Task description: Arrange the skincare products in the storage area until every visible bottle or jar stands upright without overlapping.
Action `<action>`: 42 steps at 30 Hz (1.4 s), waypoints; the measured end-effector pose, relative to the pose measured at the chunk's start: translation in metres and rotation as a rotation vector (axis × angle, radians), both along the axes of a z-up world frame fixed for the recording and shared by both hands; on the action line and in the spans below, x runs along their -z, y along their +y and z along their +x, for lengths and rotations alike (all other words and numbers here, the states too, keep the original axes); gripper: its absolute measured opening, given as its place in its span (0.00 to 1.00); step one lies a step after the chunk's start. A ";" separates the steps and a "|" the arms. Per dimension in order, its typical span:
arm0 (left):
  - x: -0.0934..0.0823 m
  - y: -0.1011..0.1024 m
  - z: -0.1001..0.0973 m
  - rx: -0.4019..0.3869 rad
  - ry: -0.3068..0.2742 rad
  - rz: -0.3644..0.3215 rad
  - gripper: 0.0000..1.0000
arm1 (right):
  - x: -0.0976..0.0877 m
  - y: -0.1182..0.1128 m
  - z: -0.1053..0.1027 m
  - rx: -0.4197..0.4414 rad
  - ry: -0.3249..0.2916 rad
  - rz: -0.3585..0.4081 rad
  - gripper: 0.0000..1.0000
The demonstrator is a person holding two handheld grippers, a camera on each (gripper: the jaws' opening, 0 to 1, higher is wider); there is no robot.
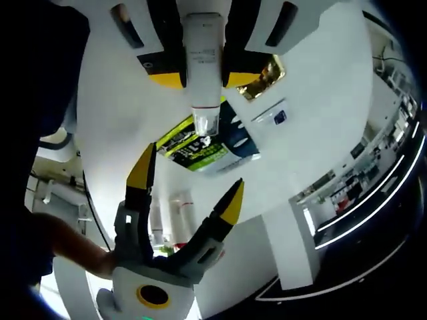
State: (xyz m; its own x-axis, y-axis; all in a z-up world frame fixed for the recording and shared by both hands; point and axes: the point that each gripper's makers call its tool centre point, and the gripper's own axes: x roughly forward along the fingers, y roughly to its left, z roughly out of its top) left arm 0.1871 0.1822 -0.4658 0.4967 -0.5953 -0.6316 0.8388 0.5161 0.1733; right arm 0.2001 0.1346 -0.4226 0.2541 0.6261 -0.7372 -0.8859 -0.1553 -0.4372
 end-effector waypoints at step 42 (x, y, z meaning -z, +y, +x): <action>0.005 -0.004 -0.013 0.190 -0.126 0.194 0.20 | 0.048 0.012 -0.014 -0.103 0.149 -0.112 0.20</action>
